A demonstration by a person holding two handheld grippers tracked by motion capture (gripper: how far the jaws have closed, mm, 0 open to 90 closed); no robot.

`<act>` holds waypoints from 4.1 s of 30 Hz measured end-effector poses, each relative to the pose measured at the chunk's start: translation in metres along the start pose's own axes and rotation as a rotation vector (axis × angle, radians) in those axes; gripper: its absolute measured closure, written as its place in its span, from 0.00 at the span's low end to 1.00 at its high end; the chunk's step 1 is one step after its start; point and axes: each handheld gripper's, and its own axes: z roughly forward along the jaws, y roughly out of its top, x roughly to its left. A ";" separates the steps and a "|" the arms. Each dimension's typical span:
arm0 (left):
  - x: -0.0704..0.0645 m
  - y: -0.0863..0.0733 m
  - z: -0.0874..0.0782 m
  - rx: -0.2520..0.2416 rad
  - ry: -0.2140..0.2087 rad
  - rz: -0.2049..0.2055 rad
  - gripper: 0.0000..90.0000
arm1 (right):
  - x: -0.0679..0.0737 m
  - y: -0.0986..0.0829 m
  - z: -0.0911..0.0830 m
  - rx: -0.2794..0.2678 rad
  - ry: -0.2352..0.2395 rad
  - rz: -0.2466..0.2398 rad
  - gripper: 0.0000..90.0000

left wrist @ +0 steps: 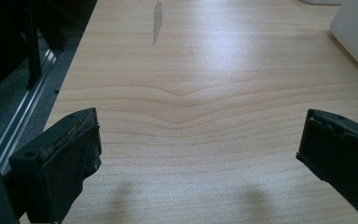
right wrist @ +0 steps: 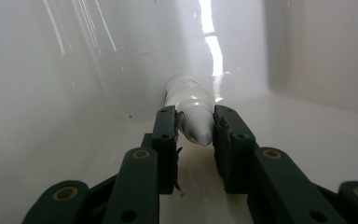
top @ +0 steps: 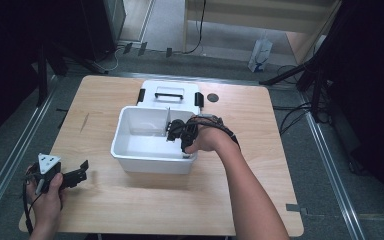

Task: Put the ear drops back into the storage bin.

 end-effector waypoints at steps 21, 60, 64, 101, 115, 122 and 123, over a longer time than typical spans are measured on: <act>0.000 0.000 0.000 0.003 0.000 0.001 0.00 | -0.001 -0.005 -0.048 -0.128 -0.015 0.043 0.72; 0.000 0.000 0.000 0.002 0.003 0.001 0.00 | -0.004 -0.109 -0.076 -0.194 -0.063 0.250 0.47; -0.001 0.000 0.000 0.001 0.004 -0.003 0.00 | -0.002 -0.123 -0.072 -0.202 -0.057 0.277 0.46; -0.002 0.000 0.000 0.006 -0.001 0.010 0.00 | 0.045 -0.271 0.018 -0.548 -0.142 0.624 0.37; -0.001 0.000 0.000 0.006 -0.002 0.005 0.00 | 0.072 -0.320 0.056 -0.820 -0.199 0.845 0.34; 0.000 0.000 0.000 0.003 -0.007 0.000 0.00 | 0.084 -0.340 0.067 -0.997 -0.295 0.999 0.32; 0.000 0.000 0.000 0.002 -0.006 -0.002 0.00 | 0.085 -0.342 0.068 -1.022 -0.312 1.026 0.31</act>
